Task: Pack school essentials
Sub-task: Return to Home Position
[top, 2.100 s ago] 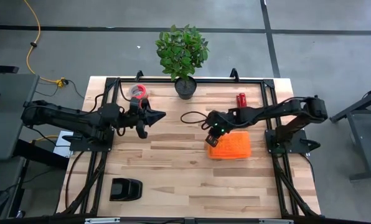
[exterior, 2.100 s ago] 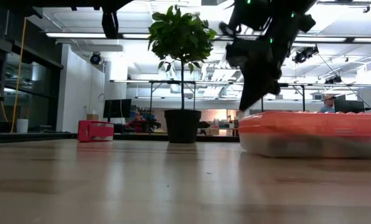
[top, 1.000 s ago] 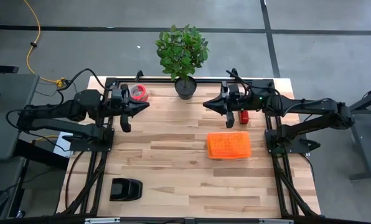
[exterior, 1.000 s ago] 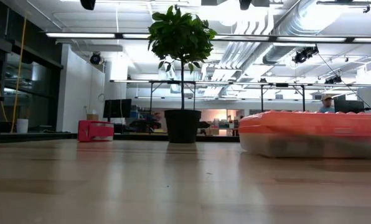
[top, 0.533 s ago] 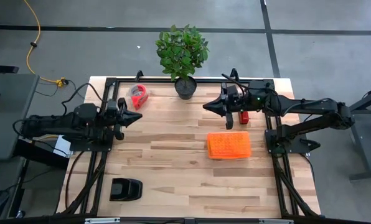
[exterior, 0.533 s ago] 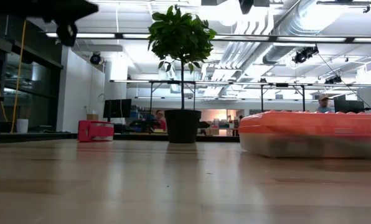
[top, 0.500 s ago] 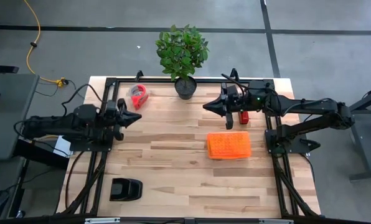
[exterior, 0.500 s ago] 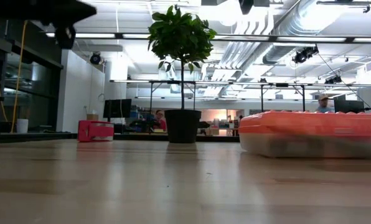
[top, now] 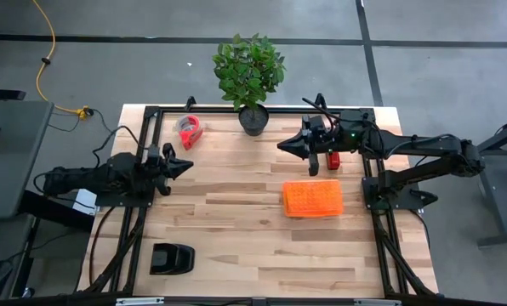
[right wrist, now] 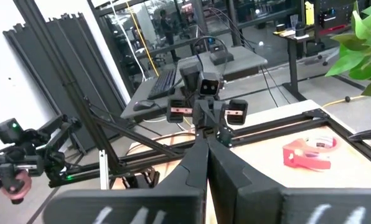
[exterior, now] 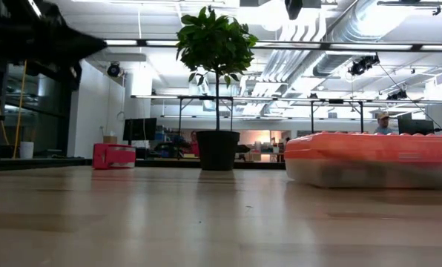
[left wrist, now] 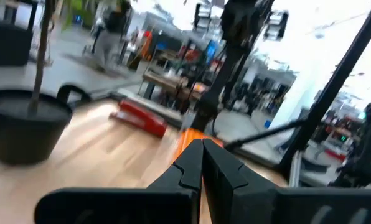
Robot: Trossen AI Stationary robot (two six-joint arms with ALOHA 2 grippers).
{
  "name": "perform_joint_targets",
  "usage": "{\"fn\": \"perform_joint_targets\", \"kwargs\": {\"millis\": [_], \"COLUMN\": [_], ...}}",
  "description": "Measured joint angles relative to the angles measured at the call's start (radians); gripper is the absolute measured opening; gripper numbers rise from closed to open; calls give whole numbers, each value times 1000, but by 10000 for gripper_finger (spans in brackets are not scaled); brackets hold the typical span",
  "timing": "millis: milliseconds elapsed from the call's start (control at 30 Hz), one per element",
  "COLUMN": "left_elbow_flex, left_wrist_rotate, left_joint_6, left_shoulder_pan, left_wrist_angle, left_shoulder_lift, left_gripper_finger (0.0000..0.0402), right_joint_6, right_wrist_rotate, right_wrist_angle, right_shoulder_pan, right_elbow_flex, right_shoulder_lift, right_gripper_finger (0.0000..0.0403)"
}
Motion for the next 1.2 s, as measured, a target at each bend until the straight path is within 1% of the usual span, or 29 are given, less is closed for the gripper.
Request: {"fn": "perform_joint_targets", "kwargs": {"millis": [133,267,400,467,533,633,667,767,967,1067,1200], "left_elbow_flex": [-49,-48,-48,-48,-48,-48,-48,-48,-48,-48,-48], "left_wrist_rotate": [11,61,68,68,69,72,72,72,72,72,72], "left_joint_6": [6,2,-4,-40,-60,-52,-52,-57,-59,-59,-59], "left_shoulder_pan": [0,0,0,0,0,0,0,0,0,0,0], "left_wrist_angle": [-13,-19,-18,-19,-18,-18,-17,-18,-18,-18,-18], "left_shoulder_lift": [-7,12,18,22,23,23,23,23,23,23,23], "left_gripper_finger": [0,0,0,0,0,0,0,0,0,0,0], "right_joint_6": [-1,6,24,31,25,-2,-9,-9,88,125,128], "right_wrist_rotate": [0,-15,-33,-43,-51,-50,-50,-42,74,135,200], "right_wrist_angle": [-4,-7,-21,-37,-93,-183,-186,-120,134,149,141], "right_shoulder_pan": [2,2,3,2,2,2,2,2,21,71,148], "right_elbow_flex": [0,0,0,0,-1,-10,-28,-138,-472,-582,-679], "right_shoulder_lift": [0,0,-2,-6,-24,-68,-90,-184,-439,-565,-714], "right_gripper_finger": [0,0,0,0,0,0,0,0,0,0,0]}}
